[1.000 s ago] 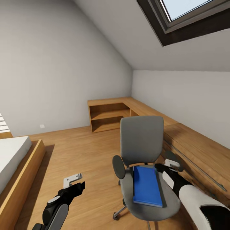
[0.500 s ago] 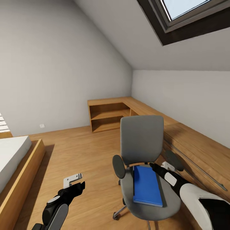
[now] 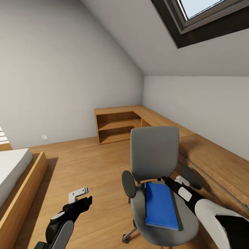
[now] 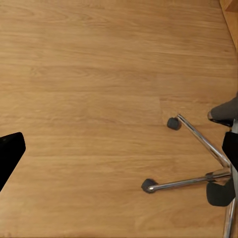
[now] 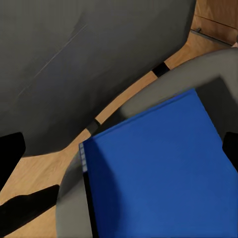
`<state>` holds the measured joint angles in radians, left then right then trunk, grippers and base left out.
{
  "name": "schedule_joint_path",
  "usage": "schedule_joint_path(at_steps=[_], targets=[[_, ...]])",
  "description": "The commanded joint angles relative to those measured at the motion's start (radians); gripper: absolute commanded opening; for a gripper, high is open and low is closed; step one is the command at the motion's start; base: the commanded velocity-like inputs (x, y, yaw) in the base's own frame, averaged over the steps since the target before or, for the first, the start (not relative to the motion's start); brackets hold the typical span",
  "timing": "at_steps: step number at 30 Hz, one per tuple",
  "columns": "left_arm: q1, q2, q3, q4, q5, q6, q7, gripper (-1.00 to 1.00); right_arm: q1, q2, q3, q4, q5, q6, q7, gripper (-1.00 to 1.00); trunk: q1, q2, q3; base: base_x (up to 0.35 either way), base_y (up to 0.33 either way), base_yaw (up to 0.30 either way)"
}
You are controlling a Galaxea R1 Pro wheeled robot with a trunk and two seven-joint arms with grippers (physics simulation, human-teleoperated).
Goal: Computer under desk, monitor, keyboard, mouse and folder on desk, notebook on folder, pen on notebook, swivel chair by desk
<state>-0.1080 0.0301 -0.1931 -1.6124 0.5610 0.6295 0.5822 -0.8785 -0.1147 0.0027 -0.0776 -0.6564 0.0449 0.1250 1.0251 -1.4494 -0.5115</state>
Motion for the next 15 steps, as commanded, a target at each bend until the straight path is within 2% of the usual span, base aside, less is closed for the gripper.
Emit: schedule_joint_path(at_steps=[1, 8, 15], targets=[[-0.001, 0.001, -0.002, -0.004, 0.01, 0.001, 0.012, 1.0, -0.001, -0.001, 0.001, -0.001, -0.005, 0.003, 0.003, 1.0, 0.004, -0.008, -0.004, 0.002, 0.0, 0.0], [-0.001, 0.001, -0.002, -0.006, 0.01, 0.001, 0.014, 1.0, -0.001, -0.002, 0.002, -0.001, -0.005, -0.001, 0.006, 1.0, 0.031, -0.057, -0.026, 0.0, 0.0, 0.0], [-0.001, 0.001, -0.006, -0.006, 0.01, 0.001, 0.016, 1.0, -0.001, -0.006, 0.008, -0.004, 0.0, -0.005, -0.028, 1.0, 0.058, -0.106, -0.048, 0.0, 0.0, 0.0]])
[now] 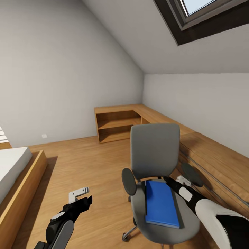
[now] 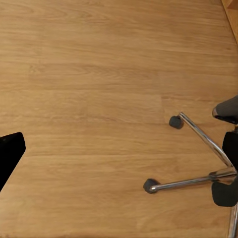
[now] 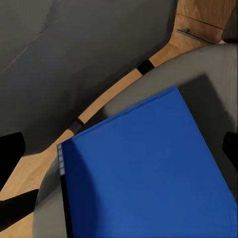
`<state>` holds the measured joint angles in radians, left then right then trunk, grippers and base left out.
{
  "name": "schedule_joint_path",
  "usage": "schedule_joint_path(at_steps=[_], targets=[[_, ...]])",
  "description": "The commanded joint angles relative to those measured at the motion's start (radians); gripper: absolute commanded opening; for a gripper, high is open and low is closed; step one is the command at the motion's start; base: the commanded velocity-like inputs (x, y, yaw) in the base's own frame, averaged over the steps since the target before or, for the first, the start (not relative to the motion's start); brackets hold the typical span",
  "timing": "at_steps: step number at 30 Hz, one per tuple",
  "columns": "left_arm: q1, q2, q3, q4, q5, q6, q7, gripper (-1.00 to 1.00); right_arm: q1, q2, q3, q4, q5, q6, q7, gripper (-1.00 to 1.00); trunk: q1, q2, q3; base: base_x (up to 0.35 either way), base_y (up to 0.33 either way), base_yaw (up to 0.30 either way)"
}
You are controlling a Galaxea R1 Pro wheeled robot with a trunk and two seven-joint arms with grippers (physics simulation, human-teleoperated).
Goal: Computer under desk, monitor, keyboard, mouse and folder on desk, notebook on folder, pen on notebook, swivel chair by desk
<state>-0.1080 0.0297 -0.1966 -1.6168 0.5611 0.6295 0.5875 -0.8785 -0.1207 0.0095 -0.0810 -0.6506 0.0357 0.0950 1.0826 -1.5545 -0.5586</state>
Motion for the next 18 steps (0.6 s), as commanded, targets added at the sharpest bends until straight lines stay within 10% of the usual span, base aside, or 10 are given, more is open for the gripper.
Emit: schedule_joint_path(at_steps=[1, 18], targets=[[-0.001, 0.001, -0.002, -0.001, 0.01, 0.001, 0.01, 1.0, -0.001, -0.001, 0.001, -0.001, -0.005, 0.004, -0.005, 1.0, 0.004, -0.008, -0.004, 0.0, 0.0, 0.0], [-0.001, 0.0, -0.008, 0.0, 0.01, 0.001, 0.011, 1.0, -0.001, -0.003, 0.011, -0.008, 0.065, 0.004, -0.125, 1.0, 0.069, -0.127, -0.057, 0.0, 0.0, 0.0]])
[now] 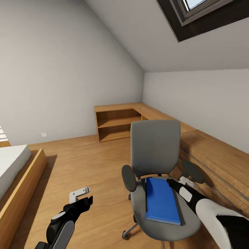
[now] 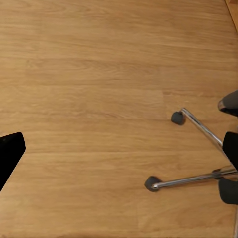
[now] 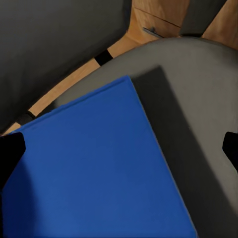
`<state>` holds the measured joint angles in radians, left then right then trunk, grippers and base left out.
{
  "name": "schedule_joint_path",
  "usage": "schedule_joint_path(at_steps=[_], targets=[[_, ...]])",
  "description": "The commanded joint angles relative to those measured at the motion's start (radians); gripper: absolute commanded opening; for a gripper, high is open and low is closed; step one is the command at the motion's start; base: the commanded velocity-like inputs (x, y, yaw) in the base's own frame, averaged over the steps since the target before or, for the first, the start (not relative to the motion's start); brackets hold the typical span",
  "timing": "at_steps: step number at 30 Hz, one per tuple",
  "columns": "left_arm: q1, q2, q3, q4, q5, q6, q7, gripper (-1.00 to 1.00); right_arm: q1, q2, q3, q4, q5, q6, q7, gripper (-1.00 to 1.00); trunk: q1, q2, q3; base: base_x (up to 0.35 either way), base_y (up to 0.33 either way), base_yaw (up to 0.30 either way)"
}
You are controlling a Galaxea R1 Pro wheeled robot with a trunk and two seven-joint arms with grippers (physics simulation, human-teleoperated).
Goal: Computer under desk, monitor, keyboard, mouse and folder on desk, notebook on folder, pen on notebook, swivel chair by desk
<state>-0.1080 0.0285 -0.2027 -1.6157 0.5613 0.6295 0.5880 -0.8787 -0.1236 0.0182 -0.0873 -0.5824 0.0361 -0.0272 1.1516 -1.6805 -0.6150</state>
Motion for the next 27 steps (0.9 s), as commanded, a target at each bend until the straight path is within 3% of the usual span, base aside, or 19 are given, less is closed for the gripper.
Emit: schedule_joint_path(at_steps=[1, 27], targets=[[-0.001, 0.001, -0.003, -0.001, 0.009, 0.001, 0.01, 1.0, 0.0, 0.0, 0.002, -0.002, -0.003, 0.004, -0.003, 1.0, 0.004, -0.008, -0.004, 0.0, 0.0, 0.0], [-0.001, 0.002, -0.006, -0.001, 0.009, -0.001, 0.01, 1.0, 0.0, 0.004, 0.025, -0.002, -0.002, 0.005, -0.011, 1.0, 0.104, -0.19, -0.086, 0.0, 0.0, 0.0]])
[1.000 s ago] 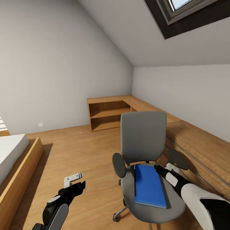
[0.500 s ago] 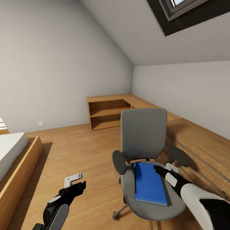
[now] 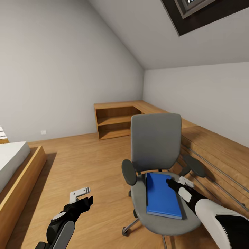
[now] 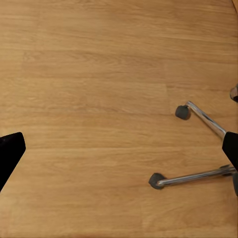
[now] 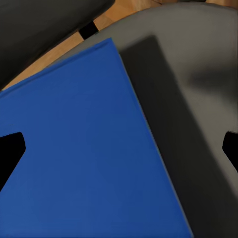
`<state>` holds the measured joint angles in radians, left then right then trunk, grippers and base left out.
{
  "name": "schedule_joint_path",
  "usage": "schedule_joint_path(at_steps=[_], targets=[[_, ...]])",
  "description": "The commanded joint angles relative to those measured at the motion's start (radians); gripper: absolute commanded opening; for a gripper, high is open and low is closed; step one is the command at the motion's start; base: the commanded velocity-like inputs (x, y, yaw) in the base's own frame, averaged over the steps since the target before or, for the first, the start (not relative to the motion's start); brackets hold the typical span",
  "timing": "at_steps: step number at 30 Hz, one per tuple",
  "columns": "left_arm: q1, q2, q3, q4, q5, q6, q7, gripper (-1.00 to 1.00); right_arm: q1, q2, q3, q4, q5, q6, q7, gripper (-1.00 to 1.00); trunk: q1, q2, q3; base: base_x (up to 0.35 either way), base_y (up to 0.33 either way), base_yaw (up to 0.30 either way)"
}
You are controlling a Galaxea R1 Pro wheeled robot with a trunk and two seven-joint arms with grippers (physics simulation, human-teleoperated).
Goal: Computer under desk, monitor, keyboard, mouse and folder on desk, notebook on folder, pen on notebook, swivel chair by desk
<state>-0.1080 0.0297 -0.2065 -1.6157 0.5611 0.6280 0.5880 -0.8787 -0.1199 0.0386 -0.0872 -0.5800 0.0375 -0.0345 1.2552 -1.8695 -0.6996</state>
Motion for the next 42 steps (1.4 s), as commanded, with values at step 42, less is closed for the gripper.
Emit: schedule_joint_path(at_steps=[42], targets=[[-0.001, 0.0, -0.002, -0.001, 0.01, 0.002, 0.01, 1.0, 0.0, 0.0, 0.005, 0.0, -0.003, 0.004, -0.004, 1.0, 0.134, -0.246, -0.111, 0.0, 0.0, 0.0]])
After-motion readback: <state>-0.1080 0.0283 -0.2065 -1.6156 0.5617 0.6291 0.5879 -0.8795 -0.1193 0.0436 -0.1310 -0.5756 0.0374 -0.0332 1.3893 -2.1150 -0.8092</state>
